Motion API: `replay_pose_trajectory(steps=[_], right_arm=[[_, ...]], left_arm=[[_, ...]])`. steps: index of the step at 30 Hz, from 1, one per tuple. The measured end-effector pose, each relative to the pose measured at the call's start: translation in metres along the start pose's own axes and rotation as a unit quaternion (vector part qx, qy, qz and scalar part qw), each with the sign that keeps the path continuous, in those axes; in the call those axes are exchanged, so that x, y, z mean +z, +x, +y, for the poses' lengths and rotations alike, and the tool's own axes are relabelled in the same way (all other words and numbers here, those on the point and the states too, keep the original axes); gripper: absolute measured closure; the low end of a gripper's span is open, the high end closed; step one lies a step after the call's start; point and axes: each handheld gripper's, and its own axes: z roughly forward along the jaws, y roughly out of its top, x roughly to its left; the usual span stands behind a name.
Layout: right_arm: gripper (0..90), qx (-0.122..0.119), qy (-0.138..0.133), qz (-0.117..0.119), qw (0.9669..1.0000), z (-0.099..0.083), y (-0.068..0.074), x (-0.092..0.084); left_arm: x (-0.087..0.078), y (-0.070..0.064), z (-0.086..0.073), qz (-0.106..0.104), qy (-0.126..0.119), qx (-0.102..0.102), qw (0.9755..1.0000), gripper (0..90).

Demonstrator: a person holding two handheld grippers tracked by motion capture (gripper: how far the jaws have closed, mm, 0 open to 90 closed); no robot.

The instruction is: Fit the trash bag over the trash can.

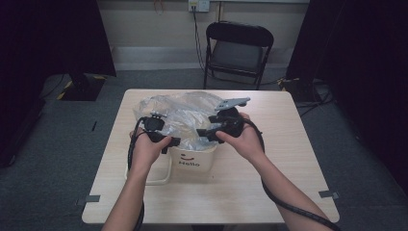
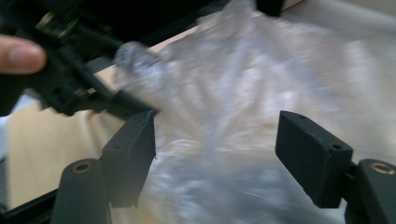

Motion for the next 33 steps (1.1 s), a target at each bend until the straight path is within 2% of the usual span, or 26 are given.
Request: replay_pose_trajectory(steps=[3, 6, 8, 11, 13, 17, 20, 25, 28, 33], right_arm=[[28.2, 0.003, -0.006, -0.034, 0.9994, 0.003, -0.014, -0.013], [28.0, 0.014, -0.005, -0.071, 0.9974, 0.003, -0.029, -0.022], [27.9, 0.029, -0.001, -0.085, 0.996, 0.001, -0.038, -0.025], [27.3, 0.038, 0.005, -0.095, 0.9947, -0.003, -0.047, -0.027], [30.4, 0.046, 0.014, -0.098, 0.994, -0.006, -0.05, -0.026], [38.5, 0.051, 0.032, -0.083, 0.9947, -0.014, -0.052, -0.019], [43.3, 0.041, 0.031, -0.082, 0.9954, -0.019, -0.05, -0.012], [51.5, 0.039, 0.038, -0.078, 0.9955, -0.021, -0.049, -0.006], [61.4, 0.026, 0.046, -0.074, 0.9958, -0.021, -0.047, -0.005], [80.5, -0.01, 0.057, -0.074, 0.9956, -0.02, -0.044, -0.002]], left_arm=[[0.0, 0.0, 0.0, 0.004, 0.002, 0.002, 1.0, 23.5], [0.0, -0.001, 0.001, 0.004, 0.003, 0.002, 1.0, 23.5], [0.0, -0.001, 0.001, 0.006, 0.003, 0.003, 1.0, 23.5], [0.0, -0.001, 0.001, 0.007, 0.002, 0.004, 1.0, 23.5], [0.0, -0.001, 0.001, 0.007, 0.002, 0.005, 1.0, 23.4], [0.001, -0.002, 0.001, 0.006, 0.002, 0.005, 1.0, 23.3], [0.002, -0.002, 0.001, 0.002, 0.004, 0.002, 1.0, 22.8], [0.004, -0.002, 0.001, -0.002, 0.003, 0.002, 1.0, 22.2], [0.004, -0.002, 0.001, -0.002, 0.002, 0.001, 1.0, 22.1], [-0.002, -0.005, 0.003, -0.01, -0.007, 0.008, 0.9999, 21.6]])
